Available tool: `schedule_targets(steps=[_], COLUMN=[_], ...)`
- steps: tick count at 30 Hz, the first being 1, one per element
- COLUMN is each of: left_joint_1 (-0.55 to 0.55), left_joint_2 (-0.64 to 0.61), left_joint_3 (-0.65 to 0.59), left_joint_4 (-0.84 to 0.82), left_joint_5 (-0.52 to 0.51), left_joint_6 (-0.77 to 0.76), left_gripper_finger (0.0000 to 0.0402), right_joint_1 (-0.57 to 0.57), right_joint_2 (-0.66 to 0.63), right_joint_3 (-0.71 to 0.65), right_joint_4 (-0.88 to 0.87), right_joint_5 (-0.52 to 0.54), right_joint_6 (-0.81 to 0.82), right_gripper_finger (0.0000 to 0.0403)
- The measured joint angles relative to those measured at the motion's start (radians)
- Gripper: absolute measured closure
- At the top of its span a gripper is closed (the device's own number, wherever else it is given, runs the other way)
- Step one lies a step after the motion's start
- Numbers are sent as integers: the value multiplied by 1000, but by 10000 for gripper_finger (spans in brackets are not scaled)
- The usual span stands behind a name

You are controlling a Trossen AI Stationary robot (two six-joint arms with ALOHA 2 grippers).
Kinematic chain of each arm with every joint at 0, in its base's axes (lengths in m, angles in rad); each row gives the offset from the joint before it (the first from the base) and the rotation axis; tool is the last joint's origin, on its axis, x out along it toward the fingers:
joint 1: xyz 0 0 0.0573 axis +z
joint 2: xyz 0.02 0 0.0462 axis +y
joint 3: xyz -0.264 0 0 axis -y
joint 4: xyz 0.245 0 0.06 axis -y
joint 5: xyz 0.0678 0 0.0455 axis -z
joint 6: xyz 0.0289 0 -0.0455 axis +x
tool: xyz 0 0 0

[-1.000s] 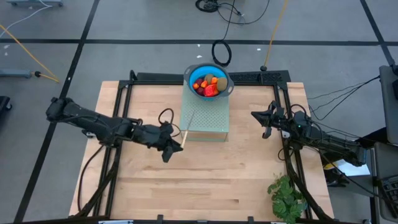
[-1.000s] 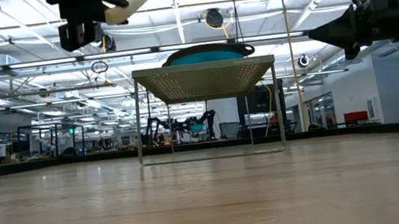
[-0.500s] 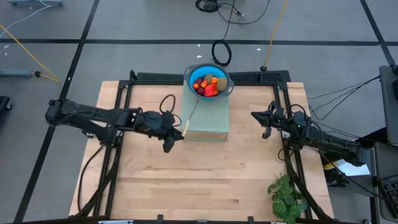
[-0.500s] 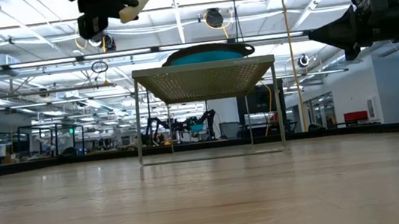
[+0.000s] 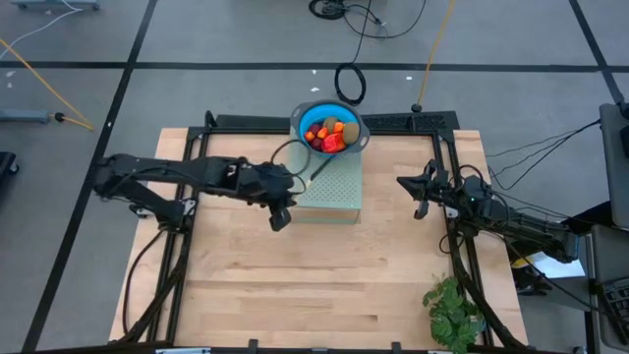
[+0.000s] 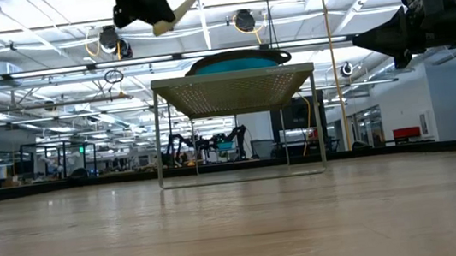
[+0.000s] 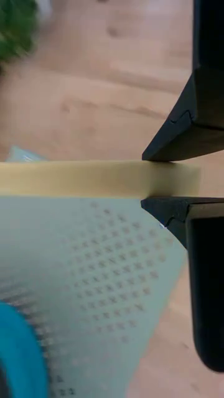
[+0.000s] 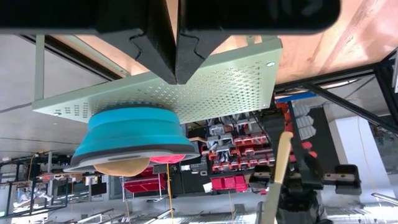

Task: Pick & Place Fruit
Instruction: Put the yellow knife on the shelf

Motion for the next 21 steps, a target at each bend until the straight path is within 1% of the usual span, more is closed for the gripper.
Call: schedule_targets(steps=[6, 12, 16, 21], left_joint_1=[21, 41, 67, 117], left_joint_2=[145, 250, 289, 304], left_joint_3=[148, 266, 308, 324], left_joint_4=[-140, -247, -300, -307], left_joint_5=[1, 0, 0, -4], left_joint_6=[82, 227, 338, 433], left_gripper_finger=[337, 337, 337, 337], right_joint_1=[0, 0, 0, 0], right_joint_2=[0, 0, 0, 0], right_joint_3=[0, 0, 0, 0], right_joint_4=[-7, -23, -35, -37], right_joint_5=[0, 0, 0, 0], right_joint_6=[0, 0, 3, 3], right_gripper_finger=[403, 403, 403, 403])
